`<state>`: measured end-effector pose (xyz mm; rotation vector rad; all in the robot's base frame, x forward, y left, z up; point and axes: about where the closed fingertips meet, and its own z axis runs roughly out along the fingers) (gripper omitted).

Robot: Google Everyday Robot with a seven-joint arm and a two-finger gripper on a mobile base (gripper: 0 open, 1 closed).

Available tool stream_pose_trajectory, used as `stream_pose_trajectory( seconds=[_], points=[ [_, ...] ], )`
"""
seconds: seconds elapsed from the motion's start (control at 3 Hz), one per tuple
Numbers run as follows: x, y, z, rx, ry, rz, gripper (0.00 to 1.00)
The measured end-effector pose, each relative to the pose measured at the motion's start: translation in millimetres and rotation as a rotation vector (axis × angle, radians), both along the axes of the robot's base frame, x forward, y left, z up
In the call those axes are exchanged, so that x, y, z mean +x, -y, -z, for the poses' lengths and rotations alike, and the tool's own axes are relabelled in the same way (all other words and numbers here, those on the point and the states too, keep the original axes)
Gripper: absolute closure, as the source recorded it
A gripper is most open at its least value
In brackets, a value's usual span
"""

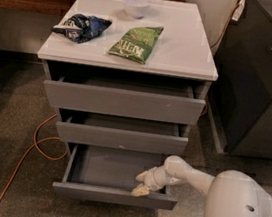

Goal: Open bottom drawer

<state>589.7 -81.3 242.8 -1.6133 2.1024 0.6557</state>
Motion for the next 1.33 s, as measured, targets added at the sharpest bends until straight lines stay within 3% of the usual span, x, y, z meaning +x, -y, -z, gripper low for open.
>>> stream_pose_trajectory(
  seconds=[0.33,0.67,1.33],
  points=[
    [19,11,4,-0.010,0.013,0.044,0.72],
    [29,16,12,-0.033,0.020,0.060,0.95],
    [38,16,41,-0.068,0.018,0.076,1.00]
  ],
)
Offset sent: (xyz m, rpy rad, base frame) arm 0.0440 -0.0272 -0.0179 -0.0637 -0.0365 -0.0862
